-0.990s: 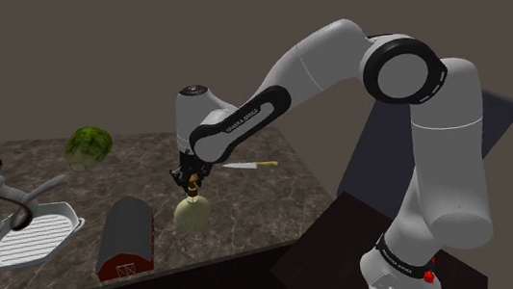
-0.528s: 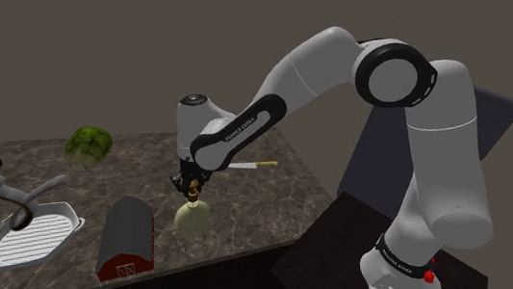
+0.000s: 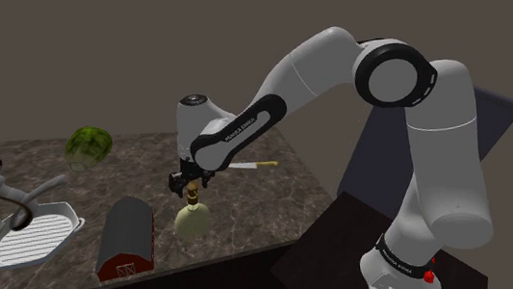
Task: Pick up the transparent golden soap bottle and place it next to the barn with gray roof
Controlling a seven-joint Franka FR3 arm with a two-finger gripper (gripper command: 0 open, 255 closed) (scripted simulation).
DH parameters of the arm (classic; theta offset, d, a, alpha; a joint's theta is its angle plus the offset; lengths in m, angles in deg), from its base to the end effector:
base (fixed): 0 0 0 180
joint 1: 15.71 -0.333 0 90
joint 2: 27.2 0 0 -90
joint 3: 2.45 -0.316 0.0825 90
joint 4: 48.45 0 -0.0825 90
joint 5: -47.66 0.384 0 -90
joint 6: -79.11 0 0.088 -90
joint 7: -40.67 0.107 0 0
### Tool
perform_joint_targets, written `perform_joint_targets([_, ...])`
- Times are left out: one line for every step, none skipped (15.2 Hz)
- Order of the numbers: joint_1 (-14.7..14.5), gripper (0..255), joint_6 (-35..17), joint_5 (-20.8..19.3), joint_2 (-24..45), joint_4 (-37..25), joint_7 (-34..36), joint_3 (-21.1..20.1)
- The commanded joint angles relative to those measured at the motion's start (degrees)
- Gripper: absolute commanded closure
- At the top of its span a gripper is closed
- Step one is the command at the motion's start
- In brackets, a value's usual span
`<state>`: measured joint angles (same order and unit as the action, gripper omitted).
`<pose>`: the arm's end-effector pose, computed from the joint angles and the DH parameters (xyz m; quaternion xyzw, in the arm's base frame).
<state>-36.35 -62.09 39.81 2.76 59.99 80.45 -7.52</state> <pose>0.5772 0.2747 0.2318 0.9964 -0.0768 0.0342 0.0046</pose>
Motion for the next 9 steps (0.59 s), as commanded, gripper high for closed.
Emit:
perform_joint_targets([0.0,0,0.0,0.0,0.0,0.0,0.0,0.0])
perform_joint_targets([0.0,0,0.0,0.0,0.0,0.0,0.0,0.0])
perform_joint_targets([0.0,0,0.0,0.0,0.0,0.0,0.0,0.0])
perform_joint_targets([0.09,0,1.31,0.25,-1.47,0.15,-0.16,-0.18])
perform_joint_targets([0.17,0,2.66,0.49,-2.89,0.21,-0.32,-0.36])
perform_joint_targets([0.23,0,4.05,0.74,-4.26,0.19,-0.48,-0.53])
perform_joint_targets([0.28,0,5.16,0.94,-5.31,0.12,-0.61,-0.65])
perform_joint_targets([0.28,0,5.16,0.94,-5.31,0.12,-0.61,-0.65])
perform_joint_targets([0.28,0,5.16,0.94,-5.31,0.13,-0.61,-0.65])
